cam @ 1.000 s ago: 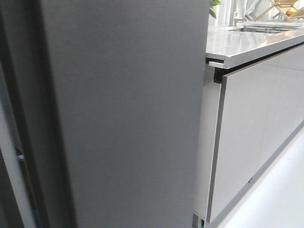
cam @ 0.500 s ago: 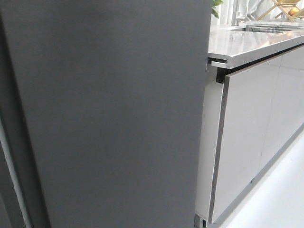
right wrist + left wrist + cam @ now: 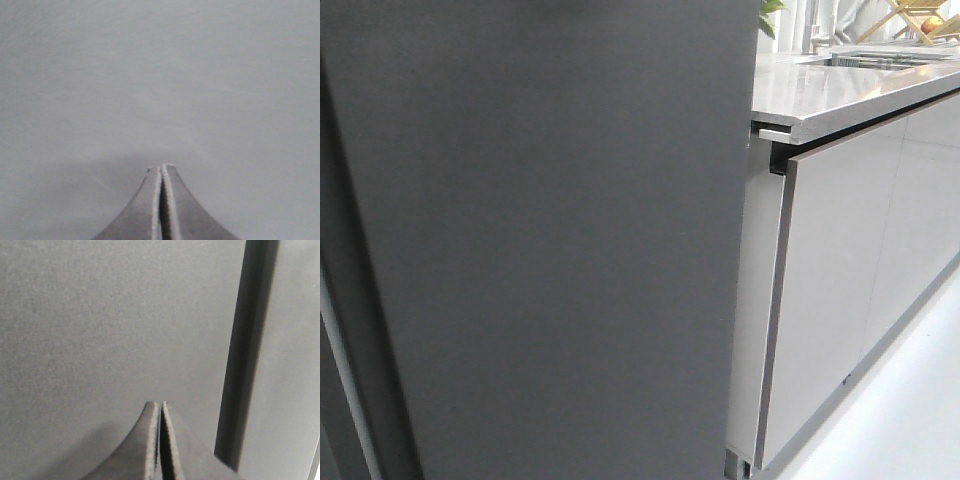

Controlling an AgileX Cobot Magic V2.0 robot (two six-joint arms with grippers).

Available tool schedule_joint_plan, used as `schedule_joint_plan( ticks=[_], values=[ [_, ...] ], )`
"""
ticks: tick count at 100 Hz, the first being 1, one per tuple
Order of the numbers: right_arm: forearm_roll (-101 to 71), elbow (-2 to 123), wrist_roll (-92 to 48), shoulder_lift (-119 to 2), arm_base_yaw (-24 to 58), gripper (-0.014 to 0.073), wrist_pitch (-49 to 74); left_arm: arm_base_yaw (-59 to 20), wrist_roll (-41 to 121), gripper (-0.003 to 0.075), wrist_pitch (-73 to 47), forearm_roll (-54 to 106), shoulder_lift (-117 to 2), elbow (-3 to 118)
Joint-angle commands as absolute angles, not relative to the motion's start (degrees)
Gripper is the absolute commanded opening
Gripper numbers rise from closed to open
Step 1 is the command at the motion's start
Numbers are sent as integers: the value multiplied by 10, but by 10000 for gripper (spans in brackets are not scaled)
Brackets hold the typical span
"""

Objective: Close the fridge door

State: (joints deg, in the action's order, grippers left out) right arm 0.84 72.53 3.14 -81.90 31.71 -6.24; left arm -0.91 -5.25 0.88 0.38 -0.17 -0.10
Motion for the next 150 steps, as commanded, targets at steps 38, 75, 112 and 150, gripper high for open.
schedule_joint_plan(
  ticks=[38,75,112,150],
  values=[
    [16,442,32,-506,192,-76,-134,-14,-55,-21,53,5,-13,-17],
    [16,216,32,-263,69,-76,-134,-14,-55,-21,53,5,-13,-17],
    [16,81,32,-122,-1,-76,-125,-14,-55,-21,53,5,-13,-17],
    [16,-14,32,-42,-29,-76,-126,-14,-55,-21,53,5,-13,-17]
  ],
)
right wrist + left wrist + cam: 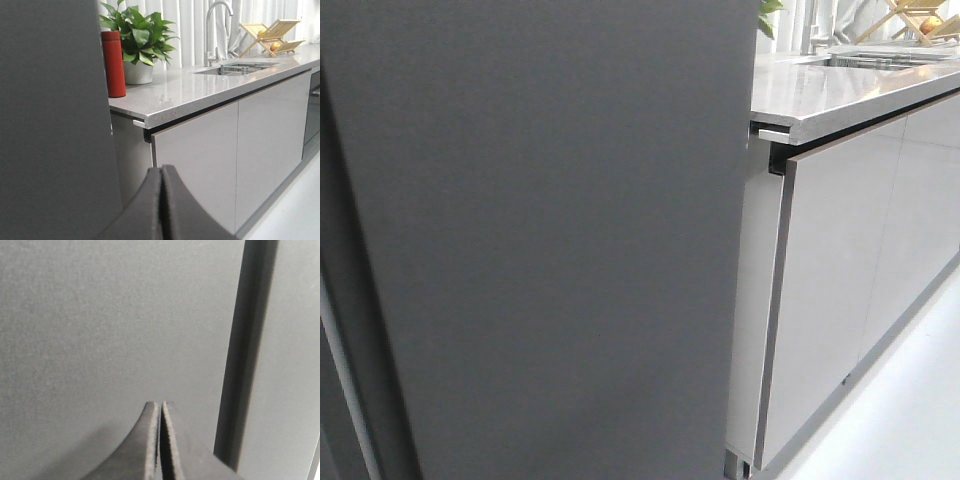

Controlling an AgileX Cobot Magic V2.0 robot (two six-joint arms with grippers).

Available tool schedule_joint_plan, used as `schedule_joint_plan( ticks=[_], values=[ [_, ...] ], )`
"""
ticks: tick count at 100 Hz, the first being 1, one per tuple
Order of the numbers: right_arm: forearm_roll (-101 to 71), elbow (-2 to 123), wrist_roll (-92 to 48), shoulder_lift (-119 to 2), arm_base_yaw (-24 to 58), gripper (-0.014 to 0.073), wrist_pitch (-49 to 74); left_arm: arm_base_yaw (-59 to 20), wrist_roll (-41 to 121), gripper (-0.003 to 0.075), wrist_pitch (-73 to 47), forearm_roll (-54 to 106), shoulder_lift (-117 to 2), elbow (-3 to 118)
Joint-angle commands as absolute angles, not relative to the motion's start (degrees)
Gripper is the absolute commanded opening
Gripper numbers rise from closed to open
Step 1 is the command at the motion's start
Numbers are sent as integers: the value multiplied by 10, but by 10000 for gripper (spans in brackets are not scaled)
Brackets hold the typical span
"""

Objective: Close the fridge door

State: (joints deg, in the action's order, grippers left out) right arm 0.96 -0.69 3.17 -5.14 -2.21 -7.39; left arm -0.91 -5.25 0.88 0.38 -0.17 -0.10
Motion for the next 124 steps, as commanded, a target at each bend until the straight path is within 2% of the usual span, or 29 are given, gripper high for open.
schedule_joint_plan(
  ticks=[1,37,124],
  values=[
    [16,-14,32,-40,-31,-76,-119,-14,-55,-20,53,5,-13,-17],
    [17,-14,32,11,-60,-76,-81,-14,-55,-21,53,5,-13,-17],
    [17,-14,32,11,-60,-76,-81,-14,-55,-21,53,5,-13,-17]
  ],
)
